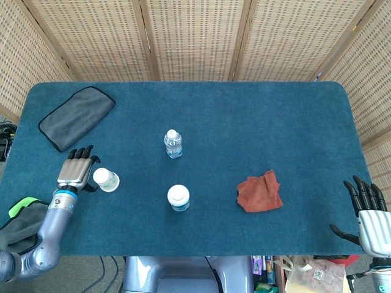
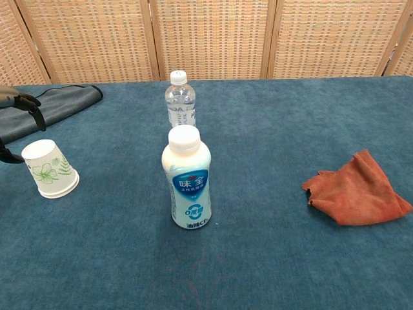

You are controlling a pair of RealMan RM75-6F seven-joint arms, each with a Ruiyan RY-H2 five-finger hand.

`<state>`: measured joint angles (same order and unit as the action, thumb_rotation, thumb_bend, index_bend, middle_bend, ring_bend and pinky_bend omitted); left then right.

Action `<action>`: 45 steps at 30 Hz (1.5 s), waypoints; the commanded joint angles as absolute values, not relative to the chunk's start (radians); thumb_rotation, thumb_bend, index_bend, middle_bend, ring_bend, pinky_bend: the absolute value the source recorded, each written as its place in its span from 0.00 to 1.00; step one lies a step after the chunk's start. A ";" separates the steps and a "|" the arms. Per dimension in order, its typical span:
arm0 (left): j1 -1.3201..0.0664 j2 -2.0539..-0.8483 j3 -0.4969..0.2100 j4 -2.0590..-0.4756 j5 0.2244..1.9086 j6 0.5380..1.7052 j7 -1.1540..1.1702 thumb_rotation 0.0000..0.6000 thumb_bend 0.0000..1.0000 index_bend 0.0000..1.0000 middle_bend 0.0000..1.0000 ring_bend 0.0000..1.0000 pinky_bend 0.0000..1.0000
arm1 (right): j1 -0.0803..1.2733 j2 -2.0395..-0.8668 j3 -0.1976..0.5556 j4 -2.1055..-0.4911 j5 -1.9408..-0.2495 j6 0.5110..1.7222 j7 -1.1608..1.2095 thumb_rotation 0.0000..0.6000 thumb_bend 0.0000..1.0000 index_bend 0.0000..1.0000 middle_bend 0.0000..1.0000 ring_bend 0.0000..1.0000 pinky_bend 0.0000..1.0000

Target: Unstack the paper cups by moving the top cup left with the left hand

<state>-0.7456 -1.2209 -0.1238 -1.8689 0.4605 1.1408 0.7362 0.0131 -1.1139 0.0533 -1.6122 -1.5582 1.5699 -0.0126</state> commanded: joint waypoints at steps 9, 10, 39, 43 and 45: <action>-0.761 -1.248 -0.118 -1.843 0.453 1.147 0.731 1.00 0.24 0.32 0.00 0.00 0.00 | 0.013 -1.113 0.054 -1.611 -1.557 1.568 -0.010 1.00 0.12 0.00 0.00 0.00 0.00; -0.761 -1.249 -0.117 -1.841 0.454 1.147 0.730 1.00 0.24 0.33 0.00 0.00 0.00 | 0.013 -1.113 0.054 -1.611 -1.557 1.569 -0.010 1.00 0.12 0.00 0.00 0.00 0.00; -0.770 -1.266 -0.104 -1.821 0.450 1.145 0.712 1.00 0.24 0.38 0.00 0.00 0.00 | 0.010 -1.110 0.053 -1.613 -1.558 1.574 -0.006 1.00 0.12 0.00 0.00 0.00 0.00; -0.770 -1.266 -0.105 -1.817 0.449 1.144 0.707 1.00 0.24 0.39 0.00 0.00 0.00 | 0.010 -1.110 0.053 -1.613 -1.559 1.576 -0.005 1.00 0.12 0.00 0.00 0.00 0.00; -0.767 -1.264 -0.108 -1.820 0.454 1.144 0.696 1.00 0.24 0.41 0.00 0.00 0.00 | 0.010 -1.110 0.053 -1.613 -1.559 1.575 -0.006 1.00 0.12 0.00 0.00 0.00 0.00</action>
